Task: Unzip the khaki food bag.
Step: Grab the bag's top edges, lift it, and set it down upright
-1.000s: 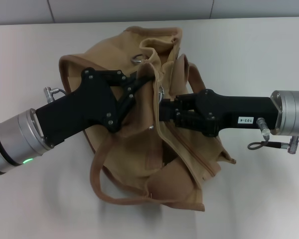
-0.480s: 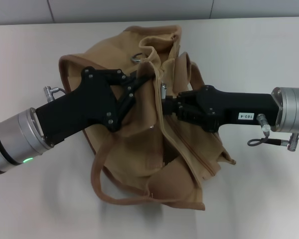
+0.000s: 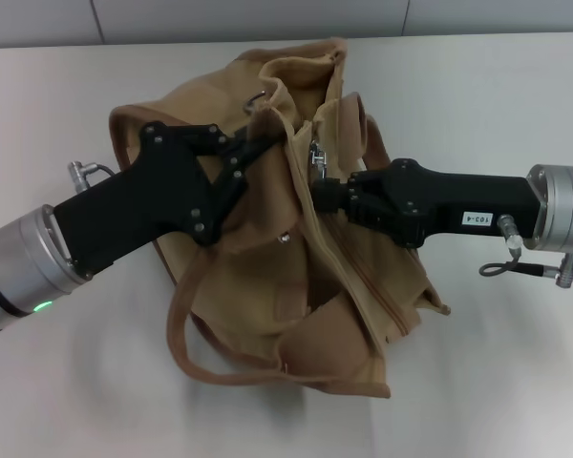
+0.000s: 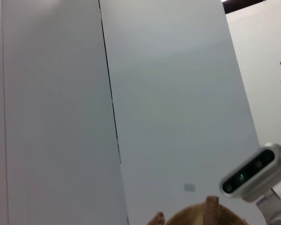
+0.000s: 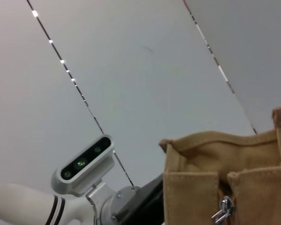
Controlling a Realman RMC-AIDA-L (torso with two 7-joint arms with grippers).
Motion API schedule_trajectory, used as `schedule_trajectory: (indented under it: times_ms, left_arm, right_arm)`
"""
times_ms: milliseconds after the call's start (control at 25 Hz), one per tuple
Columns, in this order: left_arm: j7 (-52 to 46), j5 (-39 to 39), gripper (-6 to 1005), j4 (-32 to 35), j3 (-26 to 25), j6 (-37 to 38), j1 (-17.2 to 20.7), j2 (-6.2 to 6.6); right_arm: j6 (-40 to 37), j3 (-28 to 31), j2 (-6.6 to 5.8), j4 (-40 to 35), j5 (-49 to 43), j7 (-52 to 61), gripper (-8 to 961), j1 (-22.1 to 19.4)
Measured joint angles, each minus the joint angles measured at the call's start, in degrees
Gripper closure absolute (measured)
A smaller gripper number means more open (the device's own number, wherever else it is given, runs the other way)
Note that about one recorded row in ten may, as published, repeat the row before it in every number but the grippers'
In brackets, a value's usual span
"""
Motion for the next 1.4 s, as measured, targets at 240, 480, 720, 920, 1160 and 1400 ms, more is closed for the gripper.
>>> schedule_trajectory:
  times_ms: [240,480,720,920,1160,1400]
  left_arm:
    - [0.14,-1.67,931,0.02,-0.26,0.43,0.36,0.12]
    - [0.14,-5.57,930,0.12,-0.84,0.47,1.41,0.29]
    - [0.13,-11.87,929,0.18,-0.84,0.20,3.03,0.31]
    - [0.13,-15.49,928,0.19,-0.91,-0.10,4.13,0.39]
    - [0.13,-16.10,927,0.18,-2.11,-0.82,4.41,0.38]
    - [0.12,-16.17,926,0.00,-2.54,-1.56,4.45,0.24]
  right_arm:
    - [-0.07,-0.01,-0.22,0.00,-0.07,0.00,950,-0.63]
    - [-0.37,-0.18,-0.49,0.00,-0.32,-0.20,950,-1.69]
    - [-0.45,-0.52,-1.31,-0.01,-2.98,-1.27,950,-2.92]
    - [-1.03,-0.59,-2.55,-0.37,-5.82,-2.06,949,-5.29]
    - [-2.29,-0.34,-3.43,-1.62,-6.39,-2.25,949,-8.07]
    - [-2.48,-0.17,-3.62,-1.84,-6.58,-2.87,949,-9.15]
